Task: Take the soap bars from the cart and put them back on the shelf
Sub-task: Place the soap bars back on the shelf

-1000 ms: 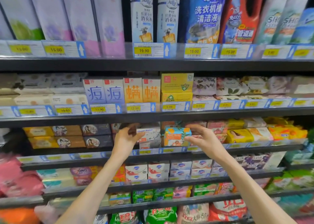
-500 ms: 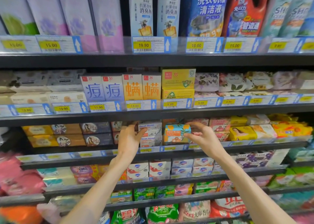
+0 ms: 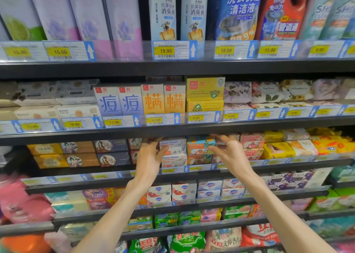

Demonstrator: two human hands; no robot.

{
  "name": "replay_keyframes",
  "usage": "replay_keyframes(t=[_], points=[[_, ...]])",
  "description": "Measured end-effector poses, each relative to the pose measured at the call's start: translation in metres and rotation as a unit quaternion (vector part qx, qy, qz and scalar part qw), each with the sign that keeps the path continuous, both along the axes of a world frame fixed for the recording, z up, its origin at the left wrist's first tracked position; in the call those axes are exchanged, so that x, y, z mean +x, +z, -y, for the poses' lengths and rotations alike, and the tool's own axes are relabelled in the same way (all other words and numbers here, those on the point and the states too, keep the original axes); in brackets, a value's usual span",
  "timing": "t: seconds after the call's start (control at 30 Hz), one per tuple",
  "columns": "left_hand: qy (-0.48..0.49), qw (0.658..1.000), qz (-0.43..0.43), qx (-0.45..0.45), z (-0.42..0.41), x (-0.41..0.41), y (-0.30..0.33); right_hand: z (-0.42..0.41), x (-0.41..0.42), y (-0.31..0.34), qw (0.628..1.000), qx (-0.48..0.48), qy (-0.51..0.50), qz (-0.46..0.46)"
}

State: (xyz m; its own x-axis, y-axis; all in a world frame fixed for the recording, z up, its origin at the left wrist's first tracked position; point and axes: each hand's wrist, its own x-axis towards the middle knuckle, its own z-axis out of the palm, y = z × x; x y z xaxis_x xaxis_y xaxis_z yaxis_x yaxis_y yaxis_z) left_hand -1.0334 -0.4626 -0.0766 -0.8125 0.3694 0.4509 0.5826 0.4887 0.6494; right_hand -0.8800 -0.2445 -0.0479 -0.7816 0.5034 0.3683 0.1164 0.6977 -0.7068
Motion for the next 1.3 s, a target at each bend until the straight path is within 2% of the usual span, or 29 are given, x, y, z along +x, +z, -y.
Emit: replay_keyframes(t=[0.17, 0.57, 0.77, 1.3], points=[[-0.009, 1.0, -0.008, 0.008, 0.0, -0.002, -0.003, 0.006, -0.005, -0.003, 0.999, 0.039, -0.031, 0.014], [-0.013, 1.0, -0.006, 0.01, 0.002, -0.011, -0.01, 0.006, -0.012, -0.006, 0.995, 0.09, -0.033, 0.019], [-0.002, 1.0, -0.001, -0.007, 0.001, -0.013, -0.01, 0.0, -0.024, -0.018, 0.983, 0.16, -0.079, 0.042], [0.011, 0.999, -0.019, -0.023, -0.007, -0.005, -0.01, 0.001, -0.024, -0.02, 0.957, 0.263, -0.105, 0.056]])
